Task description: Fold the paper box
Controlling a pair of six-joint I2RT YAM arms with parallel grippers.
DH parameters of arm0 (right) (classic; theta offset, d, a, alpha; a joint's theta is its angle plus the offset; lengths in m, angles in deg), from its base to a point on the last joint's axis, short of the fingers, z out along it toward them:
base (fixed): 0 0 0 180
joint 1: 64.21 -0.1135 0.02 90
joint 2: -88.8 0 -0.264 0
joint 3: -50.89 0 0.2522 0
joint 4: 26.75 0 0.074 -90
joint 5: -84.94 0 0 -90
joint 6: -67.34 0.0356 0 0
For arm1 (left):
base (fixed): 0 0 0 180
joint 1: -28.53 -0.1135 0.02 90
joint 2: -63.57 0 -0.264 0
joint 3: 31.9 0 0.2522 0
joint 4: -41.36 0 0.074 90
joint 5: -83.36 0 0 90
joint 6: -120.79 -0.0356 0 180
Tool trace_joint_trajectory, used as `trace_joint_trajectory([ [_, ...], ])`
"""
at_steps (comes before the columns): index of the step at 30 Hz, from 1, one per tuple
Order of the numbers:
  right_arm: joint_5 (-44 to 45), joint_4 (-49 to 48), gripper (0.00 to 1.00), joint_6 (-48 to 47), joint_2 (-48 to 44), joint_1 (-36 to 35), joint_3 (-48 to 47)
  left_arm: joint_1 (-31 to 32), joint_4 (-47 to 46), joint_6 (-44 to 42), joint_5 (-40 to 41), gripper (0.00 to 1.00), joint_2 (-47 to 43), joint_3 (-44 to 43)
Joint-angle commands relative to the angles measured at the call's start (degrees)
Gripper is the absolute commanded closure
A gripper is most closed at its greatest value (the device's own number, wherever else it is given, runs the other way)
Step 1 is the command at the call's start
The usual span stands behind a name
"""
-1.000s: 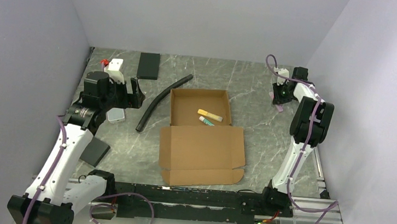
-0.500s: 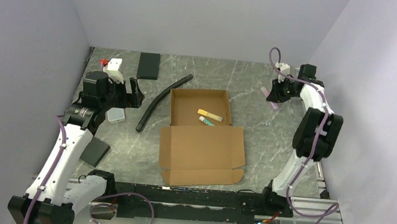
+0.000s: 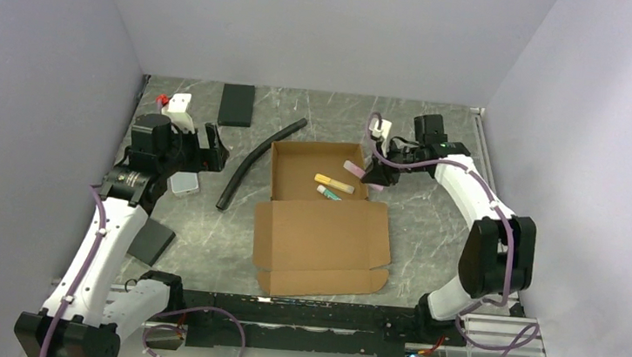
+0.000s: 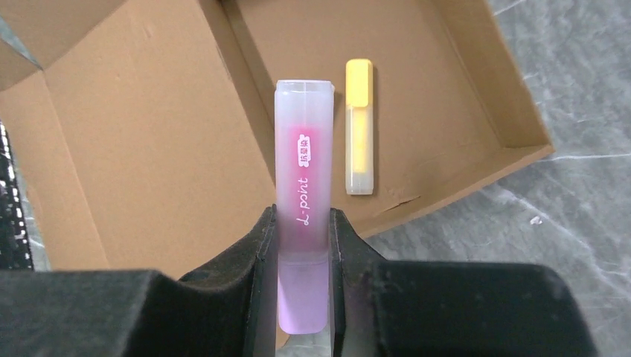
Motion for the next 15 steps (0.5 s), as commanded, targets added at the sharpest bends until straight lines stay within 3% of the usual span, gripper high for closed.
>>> trace_joint_trajectory([
  [1,3.34,-5.27,0.99,-0.05,2.14,-2.92,1.14,-0.82,-2.32,0.43,-1.61,0.00,-0.20,0.48],
  [15,21.18,-13.03,0.87,8.47,8.94,-12.63,-1.58,-2.07,-3.59,0.28,-7.80,0.01,1.17,0.92],
])
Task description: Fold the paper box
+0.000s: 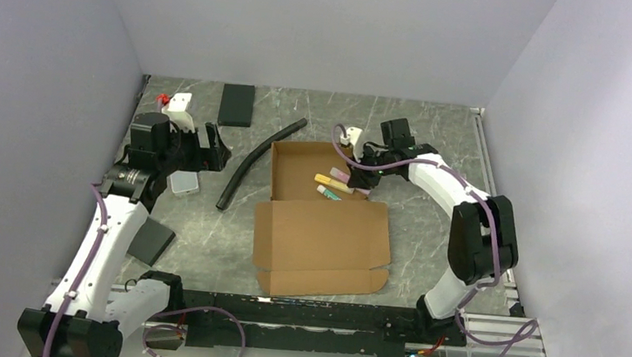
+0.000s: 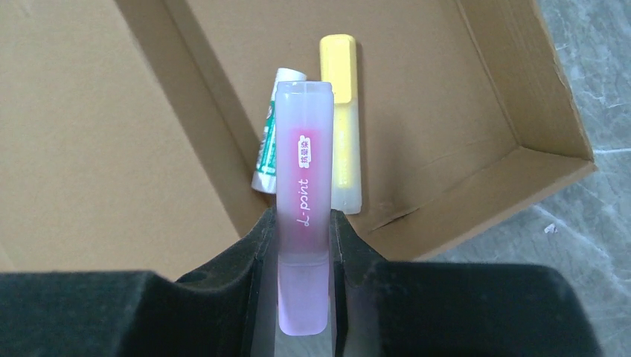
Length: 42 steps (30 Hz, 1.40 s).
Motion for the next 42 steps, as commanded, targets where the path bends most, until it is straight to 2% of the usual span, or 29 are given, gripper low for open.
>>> trace_joint_trajectory([
  [1,8.55,-4.39,0.83,3.52,2.65,-4.39,-3.72,-0.67,-3.00,-0.26,-5.52,0.00,0.36,0.56],
  [3,14.66,-6.18,0.74,6.58,4.66,-7.03,-4.95,-0.86,-3.43,-0.72,-7.61,0.01,0.55,0.75],
  [5,21.25,-8.24,0.56,9.33,6.09,-8.85,-5.54,-0.86,-3.91,-1.38,-9.68,0.01,0.56,1.02],
  [7,23.53,-9.35,0.40,10.36,6.11,-9.66,-5.19,-0.86,-4.81,-2.19,-12.08,0.01,0.50,1.49],
  [12,19.82,-8.40,0.23,10.66,0.62,-9.32,-4.53,-0.95,-9.87,-3.57,-20.83,0.01,1.58,3.63],
  [15,11.73,-4.66,0.20,8.47,-3.50,-8.10,-4.60,-0.80,-16.59,-4.61,-25.97,0.02,4.09,4.87],
  [18,2.10,-3.04,0.19,6.70,-7.67,-4.68,-3.11,0.77,-20.45,-6.73,-28.58,0.03,9.22,2.43],
  [22,-10.19,-6.57,0.14,7.51,-13.94,4.66,1.81,7.61,-14.70,-17.91,-25.24,0.03,18.80,-6.95],
  [24,-15.16,-10.45,0.02,8.98,-17.08,8.90,5.55,11.09,-11.49,-23.39,-23.47,0.02,23.93,-12.61],
  [27,-21.35,-13.32,0.00,11.46,-20.32,12.91,9.64,14.86,-8.28,-30.31,-22.24,0.01,32.19,-20.51],
  [31,-24.19,-10.83,0.00,14.31,-19.96,15.68,7.65,18.18,-3.63,-36.49,-19.93,0.01,43.26,-30.77],
  [35,-24.20,-7.96,0.00,14.01,-18.89,17.22,5.55,20.44,0.08,-37.83,-15.70,0.00,54.28,-41.69],
  [42,-21.60,-8.58,0.00,14.00,-19.06,18.37,5.81,24.54,3.86,-42.36,-9.37,0.01,68.28,-54.00],
])
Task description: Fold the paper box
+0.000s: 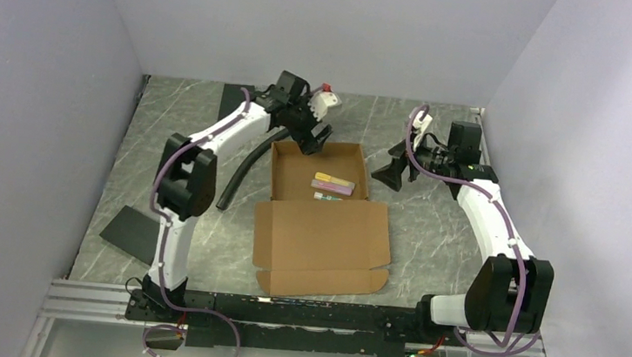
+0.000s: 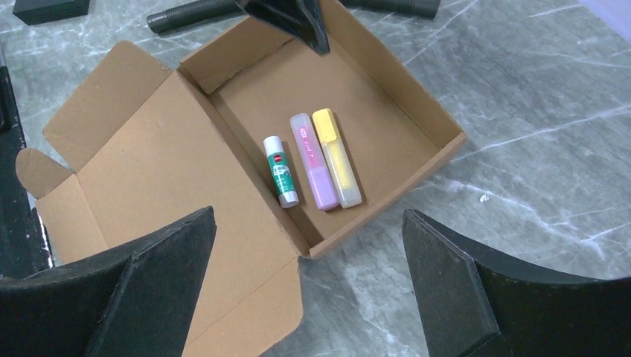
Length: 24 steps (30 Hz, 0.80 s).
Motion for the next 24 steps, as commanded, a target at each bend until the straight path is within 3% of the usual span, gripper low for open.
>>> trace_joint_trajectory([
  [1,-0.46,-0.38,0.00,0.03,-0.21,0.75,-2.27,3.00,4.22,-6.18,5.23,0.03,6.20,-8.12],
  [9,-0.85,2.96,0.00,-1.68,2.81,0.71,-4.02,5.85,2.39,-9.44,14.04,0.11,14.41,-13.55],
  [12,-0.71,3.32,0.00,-2.60,3.05,0.75,-3.87,6.00,2.37,-9.70,14.54,0.28,16.35,-15.61],
  [18,-0.04,3.38,0.00,-3.16,3.56,0.74,-3.73,6.00,3.07,-10.02,12.50,0.37,17.64,-16.69],
  [22,0.08,3.78,0.00,-3.40,3.91,0.70,-3.93,5.98,3.79,-10.13,11.57,0.54,17.73,-16.14],
  [24,0.17,3.88,0.00,-3.73,3.85,0.69,-3.93,5.98,4.11,-9.97,11.47,0.72,17.67,-15.99],
])
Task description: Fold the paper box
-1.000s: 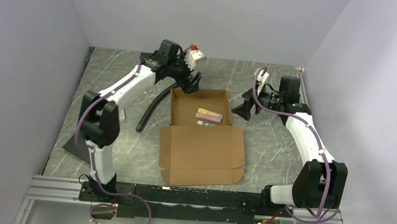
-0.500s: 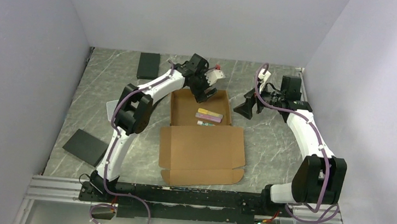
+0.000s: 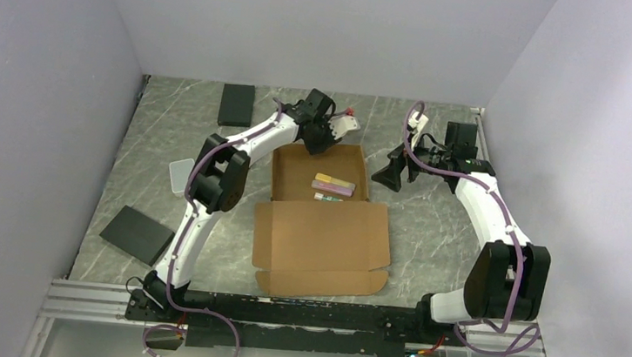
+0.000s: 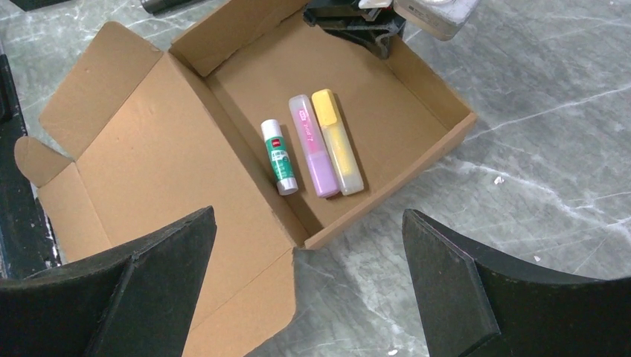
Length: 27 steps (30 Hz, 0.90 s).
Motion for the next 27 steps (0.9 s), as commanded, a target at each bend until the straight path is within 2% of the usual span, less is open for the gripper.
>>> trace_joint_trajectory([
  [1,-0.26,0.42,0.00,-1.80,0.02,0.23,-2.24,0.14,0.30,-0.75,-1.26,0.85,-0.59,-1.76],
  [3,-0.24,0.51,0.00,-1.93,-0.01,0.25,-2.23,0.12,0.19,-0.12,-0.42,1.00,-1.11,-1.29],
  [8,-0.24,1.01,0.00,-2.44,0.00,0.22,-2.40,0.01,-5.44,5.29,5.76,1.00,-5.80,4.57],
  [11,-0.24,1.82,0.00,-2.69,0.26,0.21,-2.78,-0.27,-10.75,11.09,10.10,1.00,-11.07,11.58],
  [16,-0.07,2.53,0.00,-2.98,0.04,0.22,-3.32,-1.03,-13.44,22.12,16.52,1.00,-18.08,19.09],
  [23,0.62,3.22,0.00,-1.46,-0.77,1.79,-4.32,-2.37,-9.08,43.58,30.39,1.00,-25.31,26.47],
  [27,0.96,1.65,0.00,0.86,-1.74,2.38,-3.88,-4.07,-3.30,58.26,32.70,1.00,-28.26,29.22],
])
